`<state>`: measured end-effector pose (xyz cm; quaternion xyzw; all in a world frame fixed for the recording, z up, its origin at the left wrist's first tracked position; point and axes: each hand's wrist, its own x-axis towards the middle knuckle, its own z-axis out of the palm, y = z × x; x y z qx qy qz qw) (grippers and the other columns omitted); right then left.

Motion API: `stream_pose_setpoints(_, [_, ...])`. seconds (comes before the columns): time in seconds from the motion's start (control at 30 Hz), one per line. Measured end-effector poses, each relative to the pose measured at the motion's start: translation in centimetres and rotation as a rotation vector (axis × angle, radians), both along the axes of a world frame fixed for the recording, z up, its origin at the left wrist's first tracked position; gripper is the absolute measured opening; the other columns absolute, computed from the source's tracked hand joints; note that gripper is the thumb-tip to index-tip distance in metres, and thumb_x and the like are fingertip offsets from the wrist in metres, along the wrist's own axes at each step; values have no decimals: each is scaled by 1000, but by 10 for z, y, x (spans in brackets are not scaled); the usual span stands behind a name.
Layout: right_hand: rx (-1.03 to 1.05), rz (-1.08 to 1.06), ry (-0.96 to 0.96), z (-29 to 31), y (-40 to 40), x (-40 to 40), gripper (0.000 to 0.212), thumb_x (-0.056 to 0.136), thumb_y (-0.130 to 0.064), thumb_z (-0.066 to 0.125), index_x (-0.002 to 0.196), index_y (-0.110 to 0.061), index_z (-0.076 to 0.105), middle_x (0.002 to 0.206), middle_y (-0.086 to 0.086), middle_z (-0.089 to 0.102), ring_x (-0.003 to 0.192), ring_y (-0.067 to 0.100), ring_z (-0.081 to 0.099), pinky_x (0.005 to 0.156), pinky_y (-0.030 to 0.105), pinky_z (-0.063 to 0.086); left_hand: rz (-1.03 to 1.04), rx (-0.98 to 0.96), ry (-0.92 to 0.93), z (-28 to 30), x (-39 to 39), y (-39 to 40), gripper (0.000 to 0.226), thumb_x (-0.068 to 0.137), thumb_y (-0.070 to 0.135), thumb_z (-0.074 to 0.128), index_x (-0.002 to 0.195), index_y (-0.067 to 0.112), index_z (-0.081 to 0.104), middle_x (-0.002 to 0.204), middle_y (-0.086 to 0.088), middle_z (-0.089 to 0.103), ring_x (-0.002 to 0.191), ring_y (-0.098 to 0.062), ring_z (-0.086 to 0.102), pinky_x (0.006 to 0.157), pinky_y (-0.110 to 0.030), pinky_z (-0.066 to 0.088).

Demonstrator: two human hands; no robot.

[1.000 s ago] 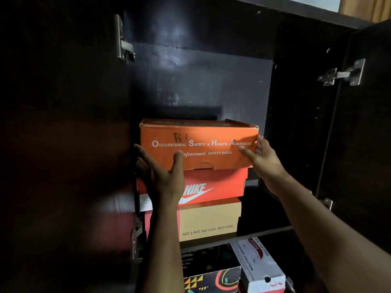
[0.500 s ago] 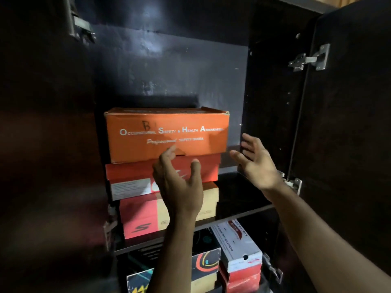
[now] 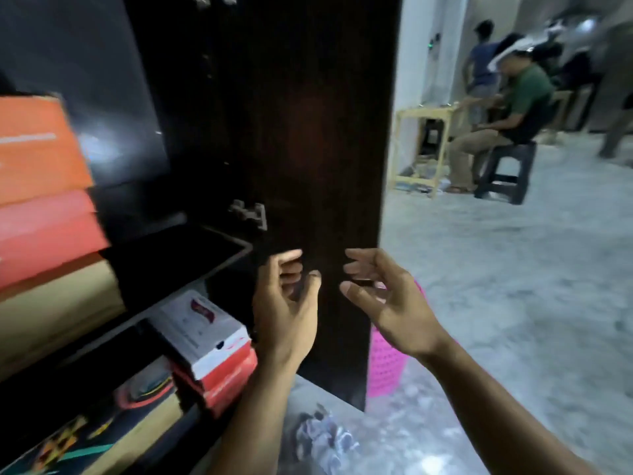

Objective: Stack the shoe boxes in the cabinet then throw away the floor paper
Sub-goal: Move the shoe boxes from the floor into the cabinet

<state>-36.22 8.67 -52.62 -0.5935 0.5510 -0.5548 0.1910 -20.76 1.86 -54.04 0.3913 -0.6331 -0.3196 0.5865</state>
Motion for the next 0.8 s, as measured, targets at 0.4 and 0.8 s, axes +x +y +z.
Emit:
stream_pose_setpoints(0.4, [209, -654, -172, -136, 231, -221, 28, 95, -18, 75, 122, -21, 68, 108, -5, 74, 97, 0, 71, 78, 14, 52, -662, 419, -261, -130, -250, 138, 26, 72, 35, 63, 97, 38, 70, 87, 4, 78, 83, -15, 74, 71, -30, 54])
stream_pose_setpoints(0.8, [206, -1622, -282, -214, 448, -357, 43, 83, -31, 72, 124, -23, 63, 122, 7, 56, 117, 28, 54, 100, 44, 49, -1145, 889, -626, -213, -436, 307, 35, 91, 45, 71, 116, 23, 64, 120, 0, 68, 100, -22, 71, 87, -39, 58])
